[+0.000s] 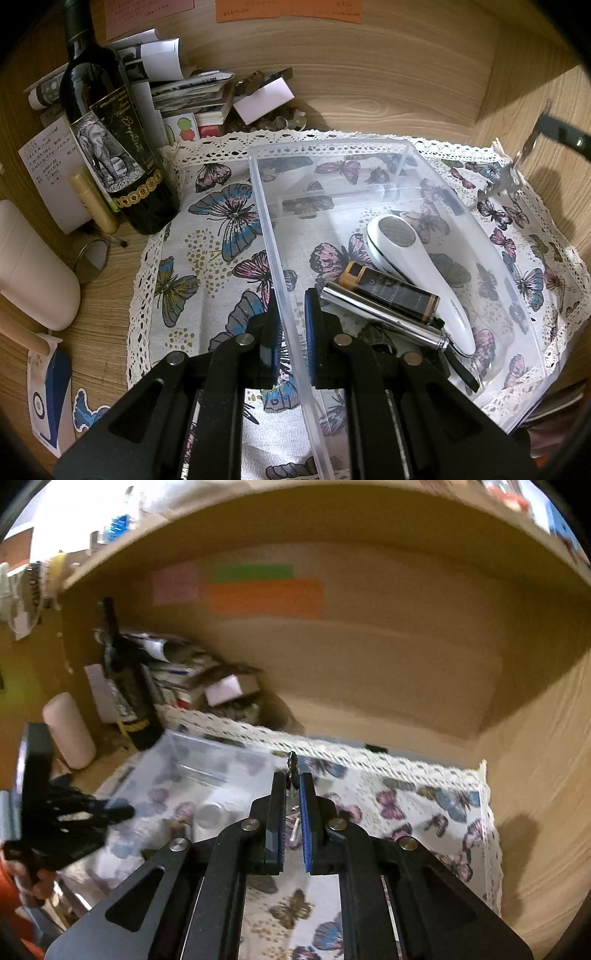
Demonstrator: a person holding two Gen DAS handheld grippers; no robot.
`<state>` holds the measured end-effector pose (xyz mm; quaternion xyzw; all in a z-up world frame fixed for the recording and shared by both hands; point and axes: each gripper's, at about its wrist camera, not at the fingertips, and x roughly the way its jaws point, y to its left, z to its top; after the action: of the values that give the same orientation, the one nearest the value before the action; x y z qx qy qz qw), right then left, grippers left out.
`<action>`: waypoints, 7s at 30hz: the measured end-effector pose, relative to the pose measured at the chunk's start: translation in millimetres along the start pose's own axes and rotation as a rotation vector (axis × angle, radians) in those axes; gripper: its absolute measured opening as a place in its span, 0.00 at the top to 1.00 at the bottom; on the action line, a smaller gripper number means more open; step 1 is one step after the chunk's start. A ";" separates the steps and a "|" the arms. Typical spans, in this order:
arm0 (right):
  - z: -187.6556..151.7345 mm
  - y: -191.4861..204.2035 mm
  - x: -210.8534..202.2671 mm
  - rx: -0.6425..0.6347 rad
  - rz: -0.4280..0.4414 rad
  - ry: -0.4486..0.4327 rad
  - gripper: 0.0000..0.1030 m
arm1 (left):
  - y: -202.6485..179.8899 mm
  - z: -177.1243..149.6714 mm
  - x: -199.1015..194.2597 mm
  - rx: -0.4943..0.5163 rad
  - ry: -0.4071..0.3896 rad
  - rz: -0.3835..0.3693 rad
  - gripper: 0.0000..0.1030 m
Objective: Organize rigid objects
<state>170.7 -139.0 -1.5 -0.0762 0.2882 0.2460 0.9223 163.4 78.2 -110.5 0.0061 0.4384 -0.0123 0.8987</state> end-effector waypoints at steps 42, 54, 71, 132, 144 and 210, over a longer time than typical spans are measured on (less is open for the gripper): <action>-17.5 85.0 81.3 -0.117 0.237 0.270 0.70 | 0.3 -2.9 -2.6 0.004 -0.013 -0.020 0.90; -1.3 30.9 48.4 0.000 0.088 0.120 0.44 | 1.2 -3.1 -1.9 0.008 -0.012 -0.014 0.90; -48.4 -55.6 125.2 0.151 -0.053 0.338 0.50 | 2.5 -3.8 -1.7 0.012 -0.007 -0.006 0.90; -39.9 81.5 86.0 -0.118 0.243 0.332 0.85 | 3.5 -3.0 -0.2 0.023 -0.002 -0.001 0.90; -27.6 58.6 46.7 -0.070 0.173 0.209 0.46 | 0.0 -1.7 -15.7 0.003 -0.029 -0.014 0.76; -39.2 33.8 -116.2 0.069 -0.039 -0.199 0.00 | -71.5 -26.3 -173.8 0.046 -0.592 -0.025 0.00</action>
<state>51.7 -168.3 32.4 -0.0249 0.2020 0.2243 0.9530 33.8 10.2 10.3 0.0174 0.1568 -0.0347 0.9869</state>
